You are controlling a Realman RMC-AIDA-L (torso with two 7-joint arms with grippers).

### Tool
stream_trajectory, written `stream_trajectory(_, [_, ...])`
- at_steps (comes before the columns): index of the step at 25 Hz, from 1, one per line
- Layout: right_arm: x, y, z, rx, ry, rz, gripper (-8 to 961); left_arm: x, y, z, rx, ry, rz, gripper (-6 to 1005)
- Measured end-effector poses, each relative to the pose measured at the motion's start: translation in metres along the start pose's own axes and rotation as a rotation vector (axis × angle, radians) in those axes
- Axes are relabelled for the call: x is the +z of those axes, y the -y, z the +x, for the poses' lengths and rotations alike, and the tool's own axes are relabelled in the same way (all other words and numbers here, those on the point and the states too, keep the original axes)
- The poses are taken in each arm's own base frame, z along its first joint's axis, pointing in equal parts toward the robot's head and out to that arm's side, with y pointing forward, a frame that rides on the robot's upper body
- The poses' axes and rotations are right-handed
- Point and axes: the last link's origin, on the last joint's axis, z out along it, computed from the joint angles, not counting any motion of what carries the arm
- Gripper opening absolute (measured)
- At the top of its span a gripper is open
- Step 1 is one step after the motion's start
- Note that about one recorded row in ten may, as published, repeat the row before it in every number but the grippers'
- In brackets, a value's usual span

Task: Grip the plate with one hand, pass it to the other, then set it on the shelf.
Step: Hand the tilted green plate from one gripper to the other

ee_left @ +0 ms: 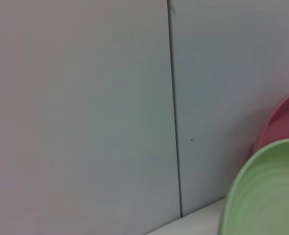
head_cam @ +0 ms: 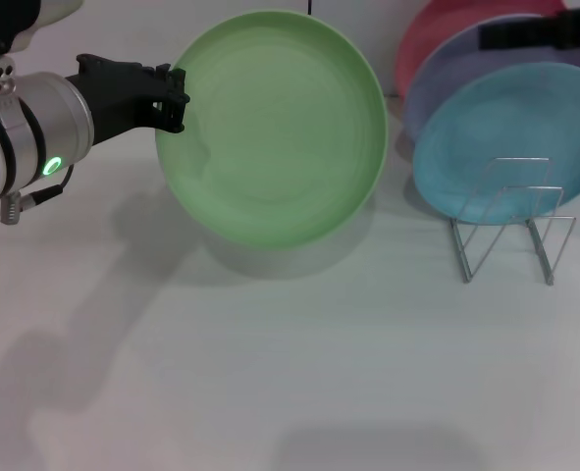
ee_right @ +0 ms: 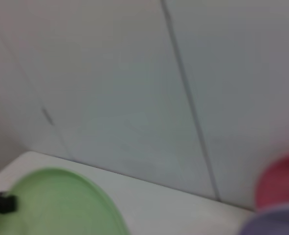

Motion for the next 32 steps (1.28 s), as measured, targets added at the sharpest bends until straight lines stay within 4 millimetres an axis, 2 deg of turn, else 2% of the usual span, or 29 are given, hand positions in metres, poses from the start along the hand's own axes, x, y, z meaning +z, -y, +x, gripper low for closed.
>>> stream_trajectory(1, [0.006,-0.009,-0.01,-0.028,0.0,-0.023,835,0.0,0.001,0.0,0.004,-0.001,0.001,35])
stream_trajectory(2, [0.006,-0.009,-0.01,-0.028,0.0,-0.023,835,0.0,0.001,0.0,0.004,-0.001,0.001,35])
stream_trajectory(4, [0.014,-0.021,-0.026,-0.065,-0.042,-0.033,834,-0.001,0.004,0.004,0.001,-0.005,0.004,35])
stream_trajectory(5, [0.014,-0.021,-0.026,-0.065,-0.042,-0.033,834,-0.001,0.004,0.004,0.001,-0.005,0.004,35])
stream_trajectory(6, [0.018,-0.025,-0.037,-0.081,-0.101,-0.019,834,-0.001,0.006,0.007,-0.003,-0.007,0.005,35])
stream_trajectory(8, [0.018,-0.026,-0.041,-0.086,-0.12,-0.014,834,-0.001,0.006,0.008,-0.002,-0.009,0.005,35])
stream_trajectory(11, [0.017,-0.033,-0.064,-0.112,-0.149,-0.018,834,0.003,0.006,0.008,0.008,-0.006,0.003,35])
stream_trajectory(14, [0.023,-0.039,-0.074,-0.126,-0.164,-0.029,835,0.005,0.009,0.005,0.002,-0.006,0.011,35])
stream_trajectory(17, [0.031,-0.042,-0.074,-0.122,-0.187,-0.044,835,0.006,0.011,0.002,-0.002,-0.021,0.021,35])
stream_trajectory(21, [0.052,-0.047,-0.071,-0.115,-0.233,-0.065,835,0.009,0.014,-0.011,-0.028,-0.046,0.013,35])
stream_trajectory(24, [0.057,-0.047,-0.073,-0.115,-0.242,-0.066,835,0.011,0.015,-0.017,-0.038,-0.043,0.004,35])
stream_trajectory(29, [0.071,-0.046,-0.076,-0.124,-0.26,-0.041,835,0.013,0.015,-0.018,-0.045,-0.045,-0.003,35])
stream_trajectory(32, [0.089,-0.048,-0.07,-0.149,-0.282,-0.024,835,0.014,0.014,-0.018,-0.048,-0.045,-0.009,35])
